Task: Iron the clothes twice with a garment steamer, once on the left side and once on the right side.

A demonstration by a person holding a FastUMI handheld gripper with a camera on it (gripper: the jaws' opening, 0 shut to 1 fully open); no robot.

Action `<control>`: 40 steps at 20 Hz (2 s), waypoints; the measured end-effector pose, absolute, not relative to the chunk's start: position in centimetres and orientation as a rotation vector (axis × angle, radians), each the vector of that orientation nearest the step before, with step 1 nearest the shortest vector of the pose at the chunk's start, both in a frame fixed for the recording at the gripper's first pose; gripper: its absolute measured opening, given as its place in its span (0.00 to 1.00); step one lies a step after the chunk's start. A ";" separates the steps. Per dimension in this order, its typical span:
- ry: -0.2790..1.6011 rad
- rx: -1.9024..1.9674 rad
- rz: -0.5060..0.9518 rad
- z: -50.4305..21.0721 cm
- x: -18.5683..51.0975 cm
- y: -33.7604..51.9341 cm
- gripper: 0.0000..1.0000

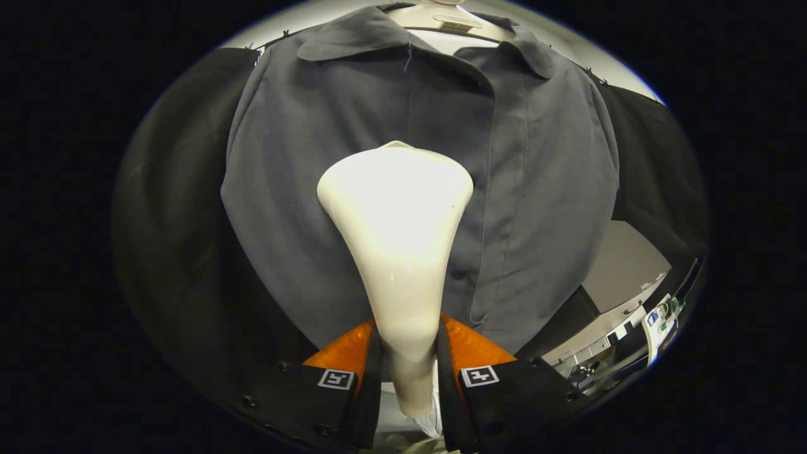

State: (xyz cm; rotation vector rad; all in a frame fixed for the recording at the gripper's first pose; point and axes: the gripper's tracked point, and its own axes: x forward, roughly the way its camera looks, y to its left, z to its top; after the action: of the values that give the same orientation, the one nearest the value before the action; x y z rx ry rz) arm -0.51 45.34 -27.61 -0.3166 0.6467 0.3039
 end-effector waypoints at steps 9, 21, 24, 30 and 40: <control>0.751 -0.348 0.311 -32.8 -1.4 44.2 0.48; 0.901 -0.399 0.316 -41.0 -4.8 41.1 0.48; 0.924 -0.402 0.312 -42.6 -5.1 39.9 0.48; 0.963 -0.416 0.310 -44.8 -6.1 39.2 0.48; 1.028 -0.436 0.340 -47.7 -8.8 37.4 0.48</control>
State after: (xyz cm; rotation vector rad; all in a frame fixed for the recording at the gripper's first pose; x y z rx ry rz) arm -8.81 37.41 -47.71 -0.4357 1.0281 0.3403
